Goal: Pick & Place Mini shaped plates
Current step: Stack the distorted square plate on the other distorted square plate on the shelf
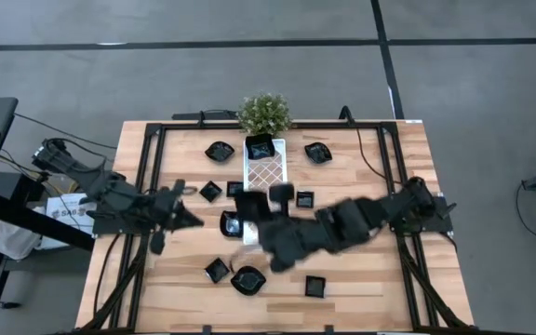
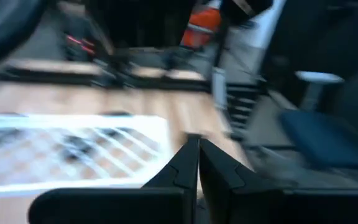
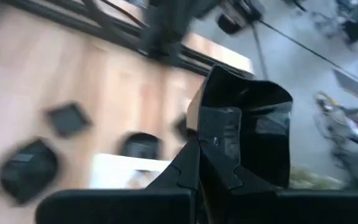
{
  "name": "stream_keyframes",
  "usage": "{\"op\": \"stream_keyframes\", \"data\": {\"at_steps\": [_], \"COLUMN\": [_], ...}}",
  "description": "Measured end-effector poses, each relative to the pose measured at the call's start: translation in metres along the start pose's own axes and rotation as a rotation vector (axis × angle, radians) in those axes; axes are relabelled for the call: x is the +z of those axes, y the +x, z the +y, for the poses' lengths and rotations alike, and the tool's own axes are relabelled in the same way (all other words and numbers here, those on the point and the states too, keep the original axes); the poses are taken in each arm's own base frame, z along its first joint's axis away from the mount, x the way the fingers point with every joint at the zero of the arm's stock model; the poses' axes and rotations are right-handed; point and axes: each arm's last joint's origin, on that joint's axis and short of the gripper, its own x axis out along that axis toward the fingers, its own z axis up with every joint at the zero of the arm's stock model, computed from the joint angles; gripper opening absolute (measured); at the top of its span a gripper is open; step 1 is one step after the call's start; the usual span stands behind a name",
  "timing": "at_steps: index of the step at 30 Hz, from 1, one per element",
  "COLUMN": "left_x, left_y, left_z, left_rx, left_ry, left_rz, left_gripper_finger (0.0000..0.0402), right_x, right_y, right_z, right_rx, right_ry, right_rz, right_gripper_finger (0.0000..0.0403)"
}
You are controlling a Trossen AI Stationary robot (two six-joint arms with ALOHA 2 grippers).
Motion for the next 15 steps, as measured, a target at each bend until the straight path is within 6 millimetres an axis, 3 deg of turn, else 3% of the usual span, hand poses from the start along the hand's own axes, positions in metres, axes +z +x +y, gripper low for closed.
{"op": "stream_keyframes", "data": {"at_steps": [6,11,15], "left_x": [0.007,0.010,0.009], "left_y": [-0.006,-0.017,-0.022], "left_z": [0.027,0.063,0.093], "left_rx": [0.241,0.423,0.468], "left_ry": [0.098,0.089,0.025], "left_rz": [-0.044,-0.047,-0.032], "left_gripper_finger": [0.0014,0.0014,0.0014], "right_x": [-0.018,-0.041,-0.063], "right_y": [0.034,0.061,0.078], "right_z": [-0.067,-0.128,-0.170], "right_rx": [-0.088,-0.025,0.023], "right_ry": [-0.103,-0.134,-0.153], "right_rz": [0.135,0.200,0.228], "right_gripper_finger": [0.0000,0.0000,0.0000]}}
